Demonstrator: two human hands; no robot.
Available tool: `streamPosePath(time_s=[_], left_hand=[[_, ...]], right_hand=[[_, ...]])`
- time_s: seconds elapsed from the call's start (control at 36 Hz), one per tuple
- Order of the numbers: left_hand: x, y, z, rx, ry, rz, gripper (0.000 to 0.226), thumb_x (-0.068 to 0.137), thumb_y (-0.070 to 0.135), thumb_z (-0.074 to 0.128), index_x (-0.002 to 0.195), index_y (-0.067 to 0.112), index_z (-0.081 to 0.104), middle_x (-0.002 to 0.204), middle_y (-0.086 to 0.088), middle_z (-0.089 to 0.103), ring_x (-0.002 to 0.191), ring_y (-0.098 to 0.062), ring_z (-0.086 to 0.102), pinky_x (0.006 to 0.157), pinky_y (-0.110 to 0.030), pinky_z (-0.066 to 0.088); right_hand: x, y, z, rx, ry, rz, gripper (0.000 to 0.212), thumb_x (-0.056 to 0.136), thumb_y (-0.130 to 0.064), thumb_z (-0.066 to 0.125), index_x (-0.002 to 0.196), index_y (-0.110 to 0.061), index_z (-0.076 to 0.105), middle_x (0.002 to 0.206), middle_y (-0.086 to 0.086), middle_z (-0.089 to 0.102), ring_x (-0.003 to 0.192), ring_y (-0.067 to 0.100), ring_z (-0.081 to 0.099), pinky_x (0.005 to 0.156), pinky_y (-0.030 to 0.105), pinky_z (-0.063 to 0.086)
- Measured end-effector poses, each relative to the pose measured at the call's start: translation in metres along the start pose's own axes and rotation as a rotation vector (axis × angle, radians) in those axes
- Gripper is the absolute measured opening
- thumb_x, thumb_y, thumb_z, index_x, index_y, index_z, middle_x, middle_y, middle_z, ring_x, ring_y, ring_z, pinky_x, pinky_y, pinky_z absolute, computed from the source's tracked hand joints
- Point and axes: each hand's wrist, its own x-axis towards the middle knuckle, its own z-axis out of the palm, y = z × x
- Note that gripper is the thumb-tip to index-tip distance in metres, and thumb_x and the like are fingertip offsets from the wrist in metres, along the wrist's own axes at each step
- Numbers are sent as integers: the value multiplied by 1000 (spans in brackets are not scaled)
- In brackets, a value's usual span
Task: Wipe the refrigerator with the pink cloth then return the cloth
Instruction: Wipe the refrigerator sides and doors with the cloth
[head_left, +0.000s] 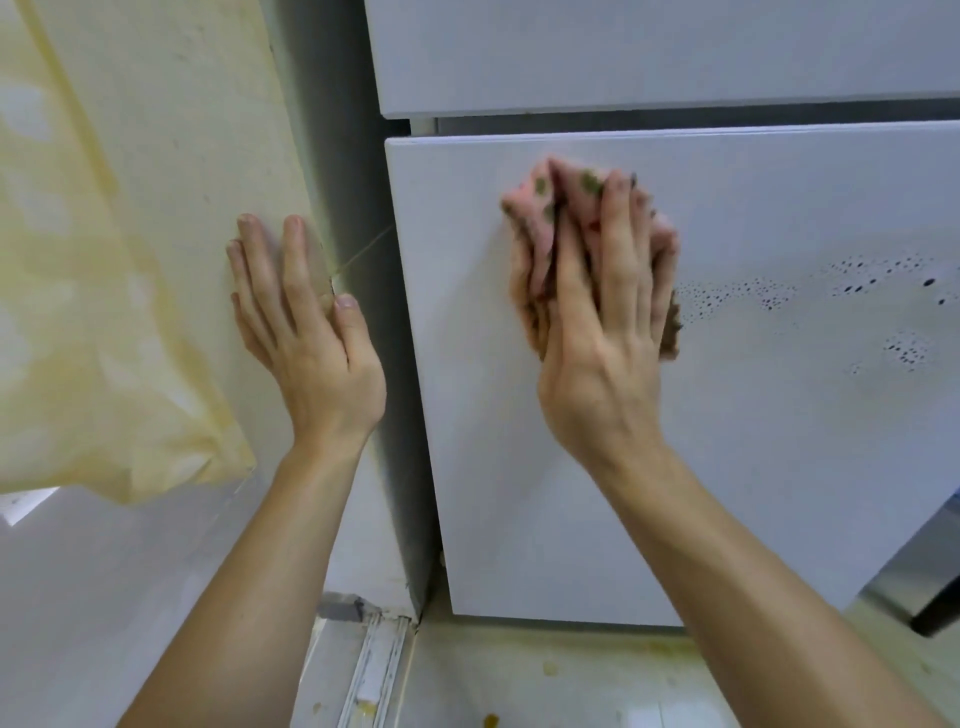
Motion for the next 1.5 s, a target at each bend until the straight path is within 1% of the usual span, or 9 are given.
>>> streamPosePath(time_s=[0.25,0.39,0.47,0.64,0.89,1.0,1.11,1.28,1.5], left_hand=[[-5,11,4,-56,7,16,54,107,13,39,160,4,34,169,-21,23,159,-38,17,129,-49,12],[-16,26,9,-130,-43,121,52,107,15,35,157,1,35,167,-23,26,157,-42,22,127,-58,18],[-24,35,13,-162,-82,169,53,105,14,36,156,-3,34,166,-26,25,156,-45,22,126,-62,18],[-35,47,23,-123,-128,256,52,108,22,38,156,6,34,166,-27,23,157,-42,21,127,-59,18],[-38,53,27,-107,-95,246,52,104,16,44,155,10,33,164,-23,19,155,-38,26,117,-63,30],[-38,52,29,-117,-90,264,51,104,15,44,154,8,34,163,-23,19,155,-37,25,119,-61,29],[-38,54,30,-123,-78,265,51,104,15,44,153,4,36,161,-27,21,153,-45,26,121,-61,26],[-34,62,30,-131,-63,264,53,100,6,49,150,-4,40,159,-34,24,151,-54,24,127,-56,19],[-37,72,29,-162,-132,343,52,96,-1,50,147,-10,43,159,-31,20,150,-59,17,127,-63,15]], right_hand=[[-95,4,22,-36,-212,-195,89,85,3,69,164,-9,28,175,12,5,163,25,2,132,44,2],[-158,43,7,-99,-474,-377,82,84,-3,64,160,-16,35,177,3,3,149,22,38,132,39,4],[-155,50,-1,-133,-520,-427,79,87,0,47,163,-14,30,177,4,0,156,22,28,133,39,2],[-81,33,-4,-75,-305,-185,84,85,4,41,163,-11,17,176,12,-3,162,20,-6,131,39,-6],[31,17,-12,72,25,92,55,102,-1,40,157,3,39,165,33,25,157,42,20,131,51,5],[-49,31,-1,10,-82,-78,55,106,-9,38,160,-8,32,170,17,15,162,31,12,131,45,5],[-158,72,-8,-84,-349,-305,88,84,2,61,164,-16,28,177,4,5,163,24,9,132,45,8],[-177,97,-28,-182,-556,-422,83,83,0,44,163,-17,28,177,1,1,163,18,5,133,41,3],[-63,61,-24,-98,-236,-159,80,85,10,49,161,-7,30,175,14,6,163,24,-1,132,42,1]])
